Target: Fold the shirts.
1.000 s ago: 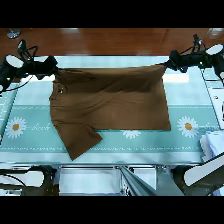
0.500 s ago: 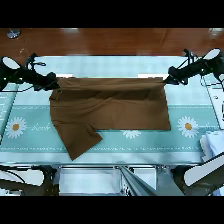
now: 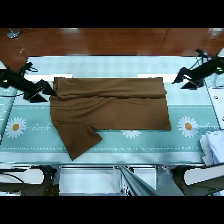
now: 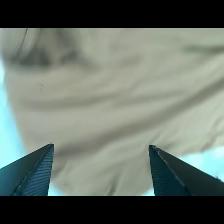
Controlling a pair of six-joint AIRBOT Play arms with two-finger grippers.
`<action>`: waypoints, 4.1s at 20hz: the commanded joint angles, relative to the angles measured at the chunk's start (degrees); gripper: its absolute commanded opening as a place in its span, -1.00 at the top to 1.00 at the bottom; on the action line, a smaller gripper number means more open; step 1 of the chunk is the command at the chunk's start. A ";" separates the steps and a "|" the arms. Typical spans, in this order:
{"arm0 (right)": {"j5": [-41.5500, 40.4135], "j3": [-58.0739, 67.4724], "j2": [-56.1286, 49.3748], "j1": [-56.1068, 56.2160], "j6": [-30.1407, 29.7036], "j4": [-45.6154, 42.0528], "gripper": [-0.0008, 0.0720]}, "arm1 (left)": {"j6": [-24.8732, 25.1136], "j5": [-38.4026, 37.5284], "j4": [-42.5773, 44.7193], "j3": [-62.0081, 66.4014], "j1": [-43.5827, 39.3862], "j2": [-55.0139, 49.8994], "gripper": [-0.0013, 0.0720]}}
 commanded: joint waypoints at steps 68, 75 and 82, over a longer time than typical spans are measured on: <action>-25.38 -13.49 0.37 3.54 -4.22 26.32 0.90 | 6.29 20.63 -20.37 5.60 -4.90 -11.45 0.92; -24.00 -11.30 -4.22 3.54 -3.76 26.29 0.90 | 4.50 20.92 -16.46 17.68 -6.01 -19.30 0.92; -24.70 -10.91 -4.96 4.33 -5.75 26.75 -0.74 | 4.09 15.74 -16.63 19.12 -6.36 -21.86 -0.92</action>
